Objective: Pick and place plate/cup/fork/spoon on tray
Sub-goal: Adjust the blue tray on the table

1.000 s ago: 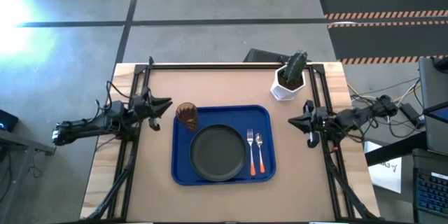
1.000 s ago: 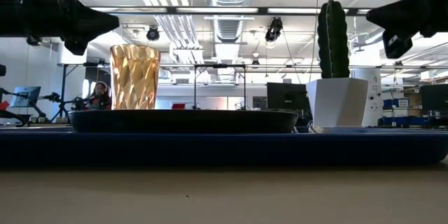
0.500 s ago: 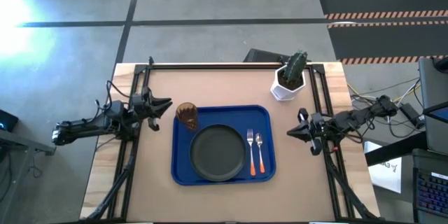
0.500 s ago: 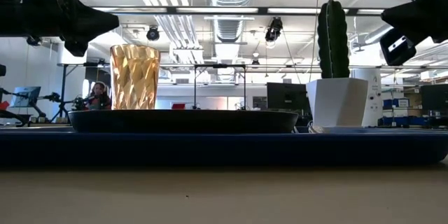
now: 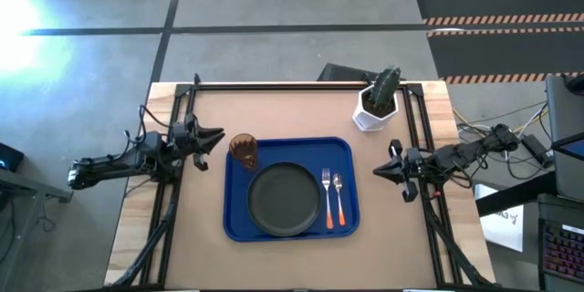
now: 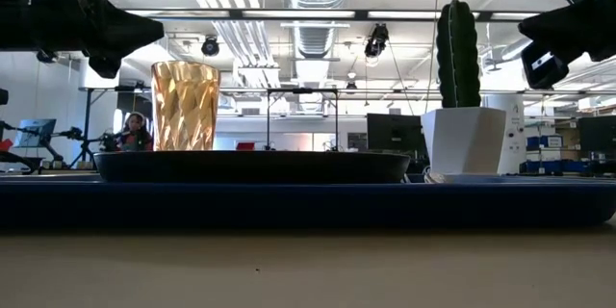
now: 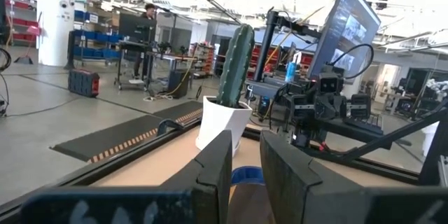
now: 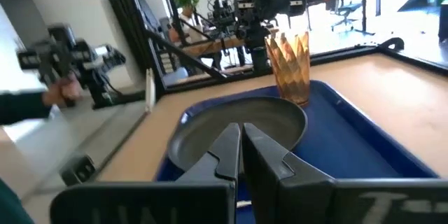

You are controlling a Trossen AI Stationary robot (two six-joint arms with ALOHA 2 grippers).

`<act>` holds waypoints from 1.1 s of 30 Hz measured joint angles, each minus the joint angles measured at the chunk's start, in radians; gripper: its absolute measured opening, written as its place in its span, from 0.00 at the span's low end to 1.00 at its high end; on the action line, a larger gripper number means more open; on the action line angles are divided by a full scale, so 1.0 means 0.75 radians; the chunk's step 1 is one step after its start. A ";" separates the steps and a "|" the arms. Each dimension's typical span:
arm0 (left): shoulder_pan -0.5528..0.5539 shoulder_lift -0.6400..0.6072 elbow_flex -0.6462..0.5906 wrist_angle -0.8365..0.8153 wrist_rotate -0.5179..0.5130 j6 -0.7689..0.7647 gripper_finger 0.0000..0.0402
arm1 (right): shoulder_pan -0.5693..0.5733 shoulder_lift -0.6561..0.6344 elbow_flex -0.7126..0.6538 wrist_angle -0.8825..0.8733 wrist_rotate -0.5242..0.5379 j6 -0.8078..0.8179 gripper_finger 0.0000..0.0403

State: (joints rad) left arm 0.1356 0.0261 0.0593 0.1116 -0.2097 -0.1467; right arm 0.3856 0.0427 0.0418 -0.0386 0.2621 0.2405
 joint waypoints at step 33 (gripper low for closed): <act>0.000 -0.006 0.046 -0.337 0.426 -0.131 0.14 | 0.000 0.049 -0.004 0.015 -0.022 -0.113 0.02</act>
State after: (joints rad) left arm 0.1356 0.0216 0.0935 -0.1409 0.1099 -0.2449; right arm 0.3855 0.0795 0.0391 -0.0273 0.2453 0.1554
